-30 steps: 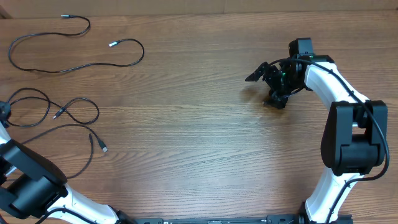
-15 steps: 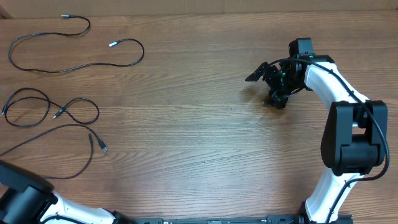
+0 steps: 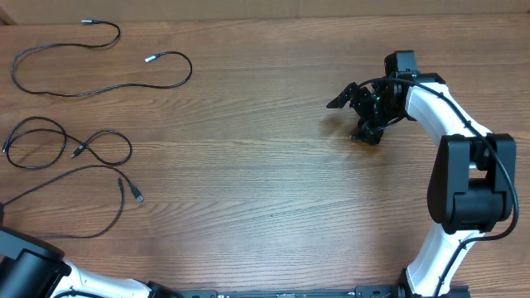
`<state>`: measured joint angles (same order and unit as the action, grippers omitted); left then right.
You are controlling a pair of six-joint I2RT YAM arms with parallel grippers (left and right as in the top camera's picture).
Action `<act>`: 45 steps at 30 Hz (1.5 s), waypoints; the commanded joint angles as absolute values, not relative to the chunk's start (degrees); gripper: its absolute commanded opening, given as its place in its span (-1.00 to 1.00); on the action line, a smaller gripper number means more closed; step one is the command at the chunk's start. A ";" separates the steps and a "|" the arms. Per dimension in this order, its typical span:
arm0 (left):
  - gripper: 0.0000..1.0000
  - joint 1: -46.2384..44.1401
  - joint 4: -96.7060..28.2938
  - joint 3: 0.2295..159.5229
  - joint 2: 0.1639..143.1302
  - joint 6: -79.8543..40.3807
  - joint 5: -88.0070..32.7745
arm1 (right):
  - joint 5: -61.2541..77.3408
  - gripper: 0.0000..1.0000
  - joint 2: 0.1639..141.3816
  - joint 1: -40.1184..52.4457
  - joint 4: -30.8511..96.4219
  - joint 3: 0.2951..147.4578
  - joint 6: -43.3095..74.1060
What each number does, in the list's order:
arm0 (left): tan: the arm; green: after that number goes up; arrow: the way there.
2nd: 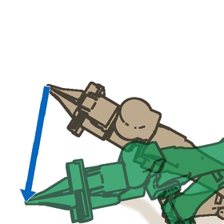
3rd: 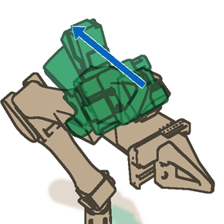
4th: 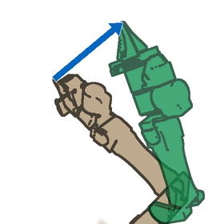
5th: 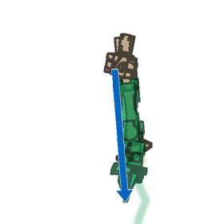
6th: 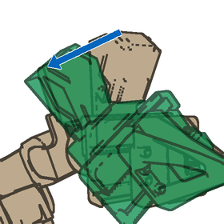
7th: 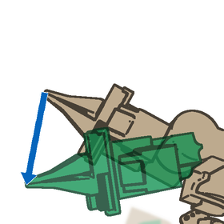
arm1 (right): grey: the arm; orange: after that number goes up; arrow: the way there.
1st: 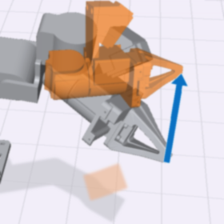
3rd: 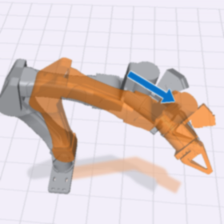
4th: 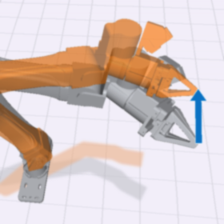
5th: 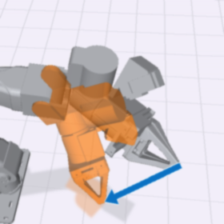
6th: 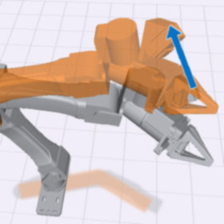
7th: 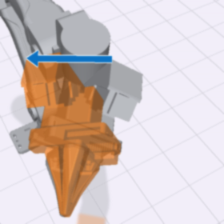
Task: Untangle cables
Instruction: 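Lower the cable at the lower left and open the left gripper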
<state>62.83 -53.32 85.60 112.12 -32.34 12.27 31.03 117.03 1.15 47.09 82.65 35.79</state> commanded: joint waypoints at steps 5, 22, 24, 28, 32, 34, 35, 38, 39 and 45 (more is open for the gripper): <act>0.05 62.89 -48.34 81.43 112.51 -29.52 11.09 | 30.46 1.00 115.31 1.15 46.74 83.64 35.59; -0.92 58.78 -30.48 78.72 112.51 -3.97 8.93 | 30.46 1.00 115.31 1.15 46.74 83.64 35.59; -0.91 57.41 -29.19 78.72 112.51 -2.85 8.95 | 30.46 1.00 115.31 1.15 46.74 83.64 35.59; -0.37 57.08 -28.27 78.72 112.84 -7.33 9.17 | 30.46 1.00 115.31 1.15 46.74 83.64 35.59; 0.31 57.08 -31.09 79.64 112.75 -7.42 9.17 | 30.46 1.00 115.31 1.15 46.74 83.64 35.59; 0.43 57.06 -35.03 81.69 112.71 -9.61 9.41 | 30.46 1.00 115.31 1.15 46.74 83.64 35.59; 0.55 57.06 -37.23 83.11 112.71 -11.14 9.41 | 30.46 1.00 115.31 1.15 46.74 83.64 35.59; 0.80 57.06 -44.07 88.05 112.71 -14.46 9.39 | 30.46 1.00 115.31 1.15 46.74 83.64 35.59; 0.86 56.99 -48.34 91.29 112.71 -14.41 9.37 | 30.46 1.00 115.31 1.15 46.74 83.64 35.59; 0.99 56.93 -61.47 102.78 112.71 -14.44 -3.31 | 30.46 1.00 115.31 1.15 46.74 83.64 35.59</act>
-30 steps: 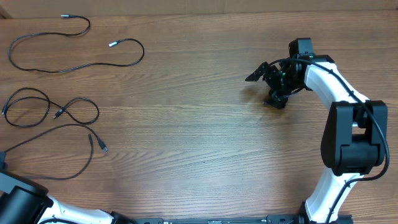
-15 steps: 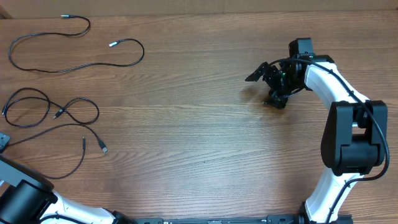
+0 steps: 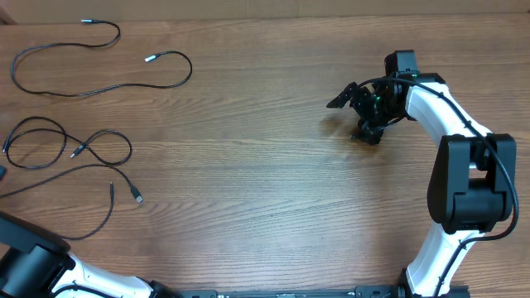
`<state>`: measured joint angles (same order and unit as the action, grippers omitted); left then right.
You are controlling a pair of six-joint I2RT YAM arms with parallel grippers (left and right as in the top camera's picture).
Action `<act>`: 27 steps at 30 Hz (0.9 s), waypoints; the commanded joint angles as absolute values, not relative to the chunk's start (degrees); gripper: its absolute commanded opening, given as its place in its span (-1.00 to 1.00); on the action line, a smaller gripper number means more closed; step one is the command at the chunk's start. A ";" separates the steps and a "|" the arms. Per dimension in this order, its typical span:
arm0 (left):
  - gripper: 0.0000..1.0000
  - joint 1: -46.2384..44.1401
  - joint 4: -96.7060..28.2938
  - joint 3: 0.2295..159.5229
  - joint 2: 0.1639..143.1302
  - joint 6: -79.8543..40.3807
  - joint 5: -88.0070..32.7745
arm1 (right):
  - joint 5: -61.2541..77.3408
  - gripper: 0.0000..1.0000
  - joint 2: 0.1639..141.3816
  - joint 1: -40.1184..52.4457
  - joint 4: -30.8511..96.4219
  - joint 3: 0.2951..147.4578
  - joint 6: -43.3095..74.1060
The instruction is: Untangle cables
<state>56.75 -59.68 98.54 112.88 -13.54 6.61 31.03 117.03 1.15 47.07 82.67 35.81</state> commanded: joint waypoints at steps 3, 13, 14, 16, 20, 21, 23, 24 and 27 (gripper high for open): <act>0.99 56.93 -61.54 103.02 112.71 -14.44 -13.78 | 30.46 1.00 115.31 1.15 46.74 83.64 35.59; 0.99 56.90 -70.26 103.02 112.66 -30.89 -9.82 | 30.46 1.00 115.31 1.15 46.74 83.64 35.59; 0.99 56.90 -70.26 103.02 112.36 -30.20 -8.32 | 30.46 1.00 115.31 1.15 46.74 83.64 35.59; 0.99 56.53 -70.11 103.02 111.11 -29.63 -7.49 | 30.46 1.00 115.31 1.15 46.74 83.64 35.59; 0.99 53.76 -67.88 103.02 107.63 -24.05 -12.43 | 30.46 1.00 115.31 1.15 46.74 83.64 35.59; 0.99 52.03 -66.67 103.02 106.76 -20.95 -17.08 | 30.46 1.00 115.31 1.15 46.74 83.64 35.59; 0.99 48.18 -65.91 103.02 106.80 -18.44 -19.29 | 30.46 1.00 115.31 1.15 46.74 83.64 35.59; 0.99 46.68 -65.76 103.00 106.89 -17.04 -18.92 | 30.46 1.00 115.31 1.15 46.74 83.64 35.59; 0.90 41.41 -65.93 102.83 107.46 -15.92 -15.00 | 30.46 1.00 115.31 1.15 46.74 83.64 35.59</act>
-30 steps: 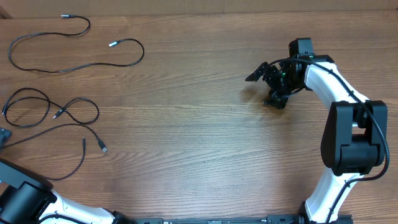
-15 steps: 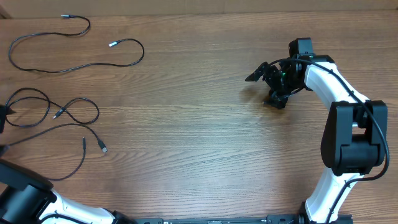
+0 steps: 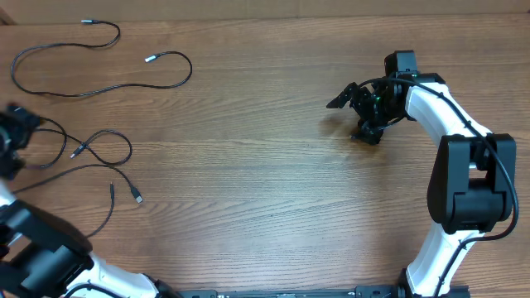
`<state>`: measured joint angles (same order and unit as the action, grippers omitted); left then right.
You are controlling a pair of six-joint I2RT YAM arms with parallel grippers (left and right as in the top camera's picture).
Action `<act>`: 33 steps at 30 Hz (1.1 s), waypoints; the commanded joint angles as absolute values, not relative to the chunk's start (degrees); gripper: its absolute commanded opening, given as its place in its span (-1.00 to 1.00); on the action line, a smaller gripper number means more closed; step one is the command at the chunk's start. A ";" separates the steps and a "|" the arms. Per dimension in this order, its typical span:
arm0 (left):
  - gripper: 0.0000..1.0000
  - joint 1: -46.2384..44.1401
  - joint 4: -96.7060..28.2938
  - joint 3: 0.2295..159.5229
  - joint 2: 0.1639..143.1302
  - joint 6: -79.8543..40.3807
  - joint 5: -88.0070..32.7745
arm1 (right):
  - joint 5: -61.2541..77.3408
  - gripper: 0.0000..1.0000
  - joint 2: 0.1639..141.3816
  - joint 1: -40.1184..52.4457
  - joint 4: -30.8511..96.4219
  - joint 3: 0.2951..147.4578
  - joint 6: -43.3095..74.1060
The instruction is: Untangle cables
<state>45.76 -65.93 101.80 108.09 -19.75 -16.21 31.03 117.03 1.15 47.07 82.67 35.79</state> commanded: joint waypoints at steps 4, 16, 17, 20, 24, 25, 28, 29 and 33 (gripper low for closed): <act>0.83 34.48 -67.16 98.50 107.79 -27.83 0.05 | 30.46 1.00 115.31 1.15 46.74 83.64 35.59; 0.57 34.04 -47.31 76.36 108.03 -35.83 5.52 | 30.46 1.00 115.31 1.15 46.74 83.64 35.59; 0.55 34.04 -46.41 75.99 108.16 -35.79 5.52 | 30.46 1.00 115.31 1.15 46.74 83.64 35.59; 0.53 34.04 -43.55 74.39 108.44 -35.79 5.82 | 30.46 1.00 115.31 1.15 46.74 83.64 35.59; 0.43 34.06 -41.54 72.69 108.47 -35.81 7.11 | 30.46 1.00 115.31 1.15 46.74 83.64 35.59; 0.41 34.06 -40.97 72.44 108.47 -35.83 7.05 | 30.46 1.00 115.31 1.15 46.74 83.64 35.59; 0.40 33.91 -40.12 72.36 108.62 -35.81 7.05 | 30.46 1.00 115.31 1.15 46.74 83.64 35.59; 0.40 33.80 -40.07 72.36 108.81 -35.79 7.07 | 30.46 1.00 115.31 1.15 46.74 83.64 35.59; 0.39 33.71 -40.12 72.36 111.72 -35.77 7.09 | 30.46 1.00 115.31 1.15 46.74 83.64 35.59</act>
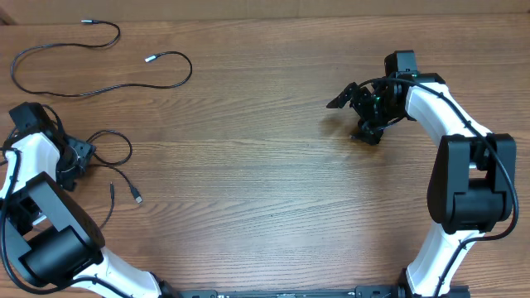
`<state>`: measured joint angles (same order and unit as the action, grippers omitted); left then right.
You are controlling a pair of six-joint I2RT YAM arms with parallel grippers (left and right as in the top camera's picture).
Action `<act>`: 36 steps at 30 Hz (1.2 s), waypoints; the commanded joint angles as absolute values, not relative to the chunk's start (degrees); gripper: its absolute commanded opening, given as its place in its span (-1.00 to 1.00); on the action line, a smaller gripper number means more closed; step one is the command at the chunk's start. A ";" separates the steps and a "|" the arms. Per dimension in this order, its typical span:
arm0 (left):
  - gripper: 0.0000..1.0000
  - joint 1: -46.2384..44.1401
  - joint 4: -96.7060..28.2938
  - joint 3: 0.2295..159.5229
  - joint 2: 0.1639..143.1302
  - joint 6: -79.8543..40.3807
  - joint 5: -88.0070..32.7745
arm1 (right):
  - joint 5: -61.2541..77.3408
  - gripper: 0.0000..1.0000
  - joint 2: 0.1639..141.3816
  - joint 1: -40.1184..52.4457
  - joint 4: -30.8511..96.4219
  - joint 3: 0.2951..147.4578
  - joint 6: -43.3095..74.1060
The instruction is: Untangle cables
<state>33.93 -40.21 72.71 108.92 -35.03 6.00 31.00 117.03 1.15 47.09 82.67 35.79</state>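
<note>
The tangled black cable lies at the table's left side. Its loops reach right of my left gripper, and two plug ends lie below them. The left gripper sits low over the tangle's left part and hides it; its fingers do not show clearly. A separate black cable lies spread out at the far left corner. My right gripper rests far off at the right, its fingers spread with nothing between them.
The left arm's white links cover the table's left edge. The right arm arches over the right side. The brown wooden tabletop lies between the arms.
My left gripper has moved from the table's left edge rightward and down onto the tangled cable, covering its left loop. The right arm has not moved.
First only the left arm's base showed, with the tangled cable's loops and long tail lying free. Then the tail had shifted, one end lying nearer the loops. Then the left gripper was at the left edge beside the loops, and now sits on them.
</note>
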 commanded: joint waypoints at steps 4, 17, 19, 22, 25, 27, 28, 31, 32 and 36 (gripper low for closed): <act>0.40 33.71 -39.51 72.36 113.27 -35.77 8.84 | 30.46 1.00 115.31 1.15 46.74 83.64 35.59; 0.16 33.71 -40.36 72.29 114.28 -29.15 9.61 | 30.46 1.00 115.31 1.15 46.74 83.64 35.59; -0.23 33.71 -40.93 72.25 114.72 -29.15 9.63 | 30.46 1.00 115.31 1.15 46.74 83.64 35.59; -0.30 33.76 -41.98 72.25 114.87 -29.19 10.44 | 30.46 1.00 115.31 1.15 46.74 83.64 35.59; -0.31 33.80 -42.48 72.25 114.87 -29.17 12.56 | 30.46 1.00 115.31 1.15 46.76 83.64 35.59; -0.34 33.82 -43.00 72.27 114.85 -29.15 13.63 | 30.46 1.00 115.31 1.15 46.74 83.64 35.59; -0.35 33.82 -43.33 72.29 114.85 -29.15 13.74 | 30.46 1.00 115.31 1.15 46.74 83.64 35.59; -0.21 33.82 -45.30 73.54 114.56 -29.17 14.11 | 30.46 1.00 115.31 1.15 46.74 83.64 35.59; 0.00 33.82 -45.67 74.19 114.34 -29.17 14.09 | 30.46 1.00 115.31 1.15 46.74 83.64 35.59; 0.82 33.82 -51.99 80.95 114.19 -29.21 13.87 | 30.46 0.99 115.31 1.15 46.74 83.64 35.59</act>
<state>33.74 -48.97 75.46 113.62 -29.56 13.32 31.05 117.03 1.15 47.11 82.67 35.79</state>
